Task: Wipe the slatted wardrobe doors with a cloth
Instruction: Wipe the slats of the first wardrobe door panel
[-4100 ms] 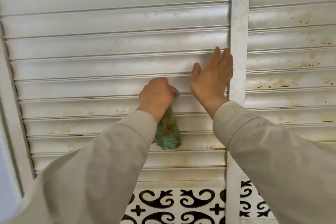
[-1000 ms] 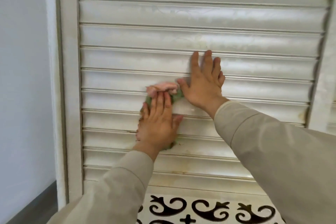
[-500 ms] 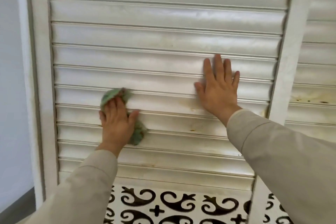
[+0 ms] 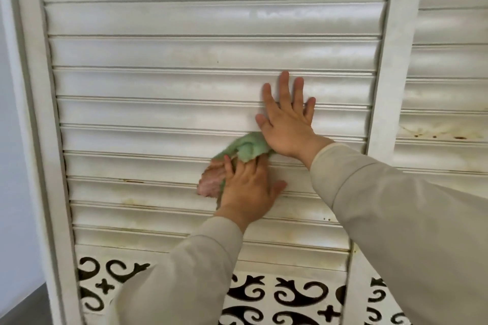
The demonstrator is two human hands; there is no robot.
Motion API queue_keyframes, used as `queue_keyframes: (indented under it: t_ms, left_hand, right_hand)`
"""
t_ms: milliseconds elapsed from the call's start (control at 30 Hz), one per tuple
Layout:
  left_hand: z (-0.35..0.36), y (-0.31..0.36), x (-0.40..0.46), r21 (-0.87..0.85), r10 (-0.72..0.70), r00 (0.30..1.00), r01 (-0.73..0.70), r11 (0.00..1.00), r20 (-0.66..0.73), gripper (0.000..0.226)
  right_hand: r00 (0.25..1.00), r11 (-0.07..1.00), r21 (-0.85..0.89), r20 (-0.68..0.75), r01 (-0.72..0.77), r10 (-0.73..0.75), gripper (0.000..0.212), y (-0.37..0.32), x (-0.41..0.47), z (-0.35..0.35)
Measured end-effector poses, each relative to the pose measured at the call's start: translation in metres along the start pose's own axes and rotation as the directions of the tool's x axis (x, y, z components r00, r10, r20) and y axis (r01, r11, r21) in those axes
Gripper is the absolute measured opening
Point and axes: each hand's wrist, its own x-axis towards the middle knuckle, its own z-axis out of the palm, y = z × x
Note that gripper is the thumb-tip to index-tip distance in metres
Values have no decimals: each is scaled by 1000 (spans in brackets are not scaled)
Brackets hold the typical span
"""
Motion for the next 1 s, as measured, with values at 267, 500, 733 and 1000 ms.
queue_keyframes:
  t_ms: [267,500,733,1000]
  left_hand:
    - [-14,60,7,140,219,967,-236,962,127,76]
    - [-9,13,-14,-93,-429,903,425,900,-33,77]
    - [-17,90,4,-291,-214,967,167,942,-137,67]
    - [-21,166,57,-120,236,967,-246,962,-95,75]
  right_hand:
    - [974,948,276,-203,159,-104,59,59,-37,-35]
    - [797,848,523,-476,-82,371,56,149,-86,-37]
    - [869,255,916,164,-309,466,50,172,-100,-40]
    - [865,309,897,140,-317,481,42,195,-95,-48]
